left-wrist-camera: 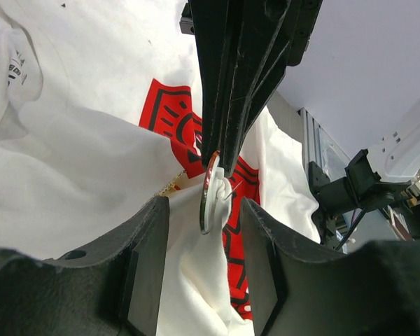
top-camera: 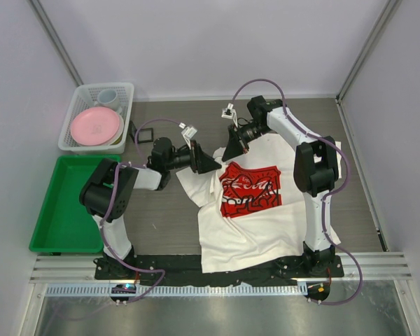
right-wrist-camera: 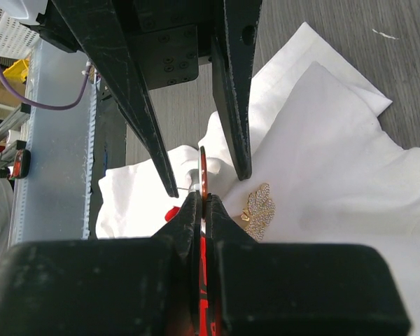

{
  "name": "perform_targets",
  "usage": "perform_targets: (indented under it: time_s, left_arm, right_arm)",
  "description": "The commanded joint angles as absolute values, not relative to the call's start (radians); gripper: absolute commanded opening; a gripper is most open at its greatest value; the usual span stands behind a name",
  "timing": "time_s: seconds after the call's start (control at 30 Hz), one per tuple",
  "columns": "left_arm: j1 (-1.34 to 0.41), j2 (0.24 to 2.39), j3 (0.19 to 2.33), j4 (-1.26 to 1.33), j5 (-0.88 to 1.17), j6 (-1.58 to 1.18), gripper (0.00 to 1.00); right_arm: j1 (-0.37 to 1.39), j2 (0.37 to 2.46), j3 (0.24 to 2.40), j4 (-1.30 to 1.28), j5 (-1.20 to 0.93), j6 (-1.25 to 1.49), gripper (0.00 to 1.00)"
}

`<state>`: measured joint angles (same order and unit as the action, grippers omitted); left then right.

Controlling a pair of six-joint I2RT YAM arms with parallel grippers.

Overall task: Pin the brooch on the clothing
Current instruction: Pin the brooch onto the flattened clothing.

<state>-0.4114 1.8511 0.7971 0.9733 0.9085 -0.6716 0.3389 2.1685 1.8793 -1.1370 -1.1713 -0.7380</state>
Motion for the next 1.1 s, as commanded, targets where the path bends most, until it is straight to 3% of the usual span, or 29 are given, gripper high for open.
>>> perform_targets:
  time_s: [0.0,0.2,0.3,0.4,0.5,1.07]
  left_arm:
    - [-0.416,1.833,0.836,1.015,0.902,-0.670,0.48]
    - [-0.417,1.841,0.844,1.028,0.893,-0.706,0.48]
    - [-0.416,1.847,0.845,1.028,0.891,-0.713,0.41]
    - [-0.417,1.850,0.845,1.028,0.890,-0.718,0.27]
    - [-0.416,1.851,0.845,1.023,0.885,-0.719,0.22]
    - [-0.411,1.881,0.859,1.009,0.874,-0.761,0.11]
  right_arm:
    - [0.342,2.152,1.893,-1.109,-1.181,-0.718,0.01]
    - [0.344,2.148,1.885,-1.095,-1.177,-0.710,0.01]
    - [0.345,2.146,1.882,-1.094,-1.177,-0.710,0.01]
    - [0.344,2.143,1.881,-1.089,-1.180,-0.713,0.01]
    - [0.345,2.137,1.875,-1.089,-1.183,-0.722,0.01]
    - [0.350,2.074,1.822,-1.086,-1.210,-0.822,0.01]
